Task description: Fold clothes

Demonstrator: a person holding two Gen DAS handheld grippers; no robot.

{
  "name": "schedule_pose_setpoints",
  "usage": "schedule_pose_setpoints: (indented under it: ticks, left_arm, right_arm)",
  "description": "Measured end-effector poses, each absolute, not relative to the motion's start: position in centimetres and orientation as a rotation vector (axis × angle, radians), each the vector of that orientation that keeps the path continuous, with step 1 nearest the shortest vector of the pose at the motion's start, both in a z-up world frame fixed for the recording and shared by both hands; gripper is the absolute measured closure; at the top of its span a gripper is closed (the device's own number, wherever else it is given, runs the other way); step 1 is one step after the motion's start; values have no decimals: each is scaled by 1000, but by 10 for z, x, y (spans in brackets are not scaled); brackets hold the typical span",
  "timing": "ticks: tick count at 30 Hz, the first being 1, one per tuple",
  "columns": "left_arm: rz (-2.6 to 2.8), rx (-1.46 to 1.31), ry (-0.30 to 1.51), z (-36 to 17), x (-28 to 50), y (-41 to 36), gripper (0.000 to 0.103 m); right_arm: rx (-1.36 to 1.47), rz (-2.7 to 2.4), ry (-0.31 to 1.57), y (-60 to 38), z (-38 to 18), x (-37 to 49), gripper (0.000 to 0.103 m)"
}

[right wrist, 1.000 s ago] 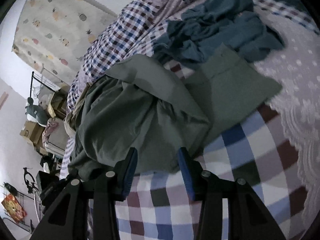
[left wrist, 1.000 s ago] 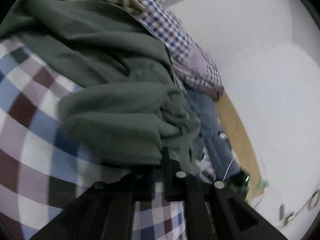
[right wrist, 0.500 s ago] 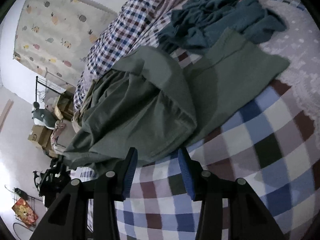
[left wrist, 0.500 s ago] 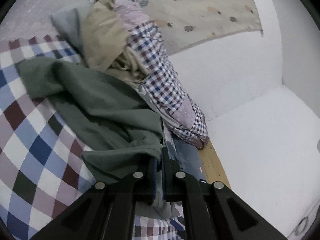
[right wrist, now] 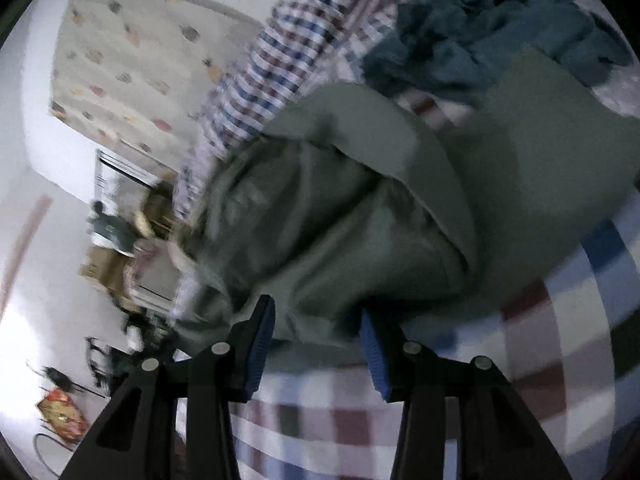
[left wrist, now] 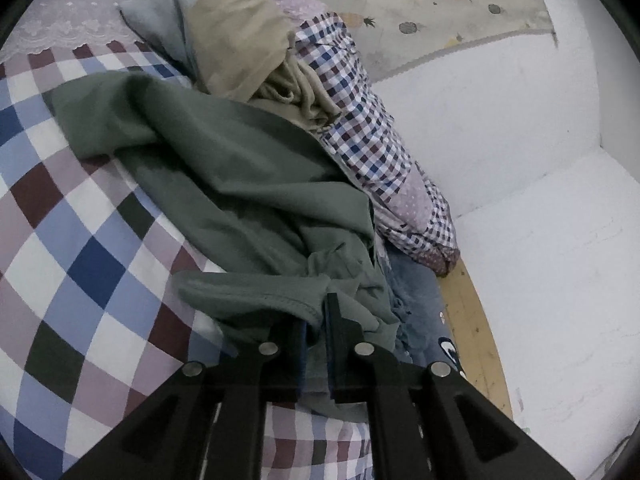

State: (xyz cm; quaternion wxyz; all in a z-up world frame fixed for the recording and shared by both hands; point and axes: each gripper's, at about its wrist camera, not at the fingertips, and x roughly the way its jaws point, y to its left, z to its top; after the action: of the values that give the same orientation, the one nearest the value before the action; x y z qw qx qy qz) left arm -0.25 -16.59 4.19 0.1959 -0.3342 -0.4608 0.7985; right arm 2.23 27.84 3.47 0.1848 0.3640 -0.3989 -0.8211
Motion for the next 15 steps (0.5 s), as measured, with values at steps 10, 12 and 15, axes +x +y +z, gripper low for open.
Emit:
schedule_pose_setpoints:
  ticks: [10, 12, 15]
  left_arm:
    - [2221, -978, -1243, 39, -2, -161, 56]
    - [2226, -1008, -1208, 38, -2, -157, 53]
    - [2237, -1052, -1161, 38, -2, -152, 52]
  right_arm:
    - [953, -2269, -1263, 298, 32, 13, 44]
    - [1046, -2267, -1257, 295, 22, 9, 44]
    - [1117, -2274, -1224, 291, 16, 6, 44]
